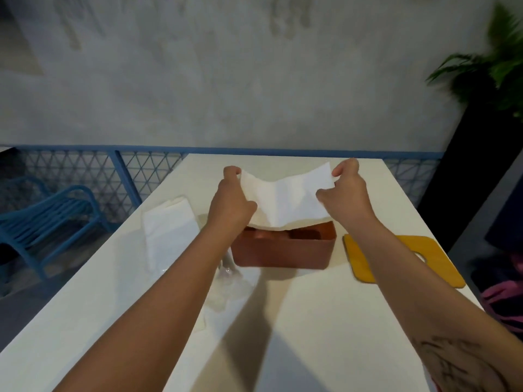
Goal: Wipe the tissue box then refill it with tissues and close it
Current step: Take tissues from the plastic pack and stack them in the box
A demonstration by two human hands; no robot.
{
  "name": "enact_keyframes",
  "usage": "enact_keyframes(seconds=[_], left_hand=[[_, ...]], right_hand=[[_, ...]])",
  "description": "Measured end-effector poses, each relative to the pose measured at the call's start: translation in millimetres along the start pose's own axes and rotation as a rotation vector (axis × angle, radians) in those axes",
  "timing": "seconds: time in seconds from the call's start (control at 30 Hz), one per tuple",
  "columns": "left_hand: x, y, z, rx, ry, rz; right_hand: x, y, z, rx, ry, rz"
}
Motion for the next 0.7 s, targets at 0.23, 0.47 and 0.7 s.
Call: enact_keyframes(seconds=[0.23, 0.47, 0.7], left_hand=[[41.3, -18.8, 12.9, 0.06, -0.434, 0.226], [66.7, -27.5, 42.8, -0.041, -0.643, 0.41], [79.6, -35.4, 72.0, -0.343, -0.739, 0.515]], right_hand=[[54.2, -15.0, -0.6, -0.134, 0.499, 0.214], [94.1, -25.8, -18.3, -0.167, 0.775, 0.362], [118.6, -34.1, -33.4, -0.151, 1.057, 0.502]])
Point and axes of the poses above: each hand's wrist, its own y-axis away from the middle knuckle, its own x-axis out of the palm, z = x × y, the point moved 9 cm from there along -y, towards the middle knuckle, and after that the axes turned 13 degrees about y, right-handed, at the moved point
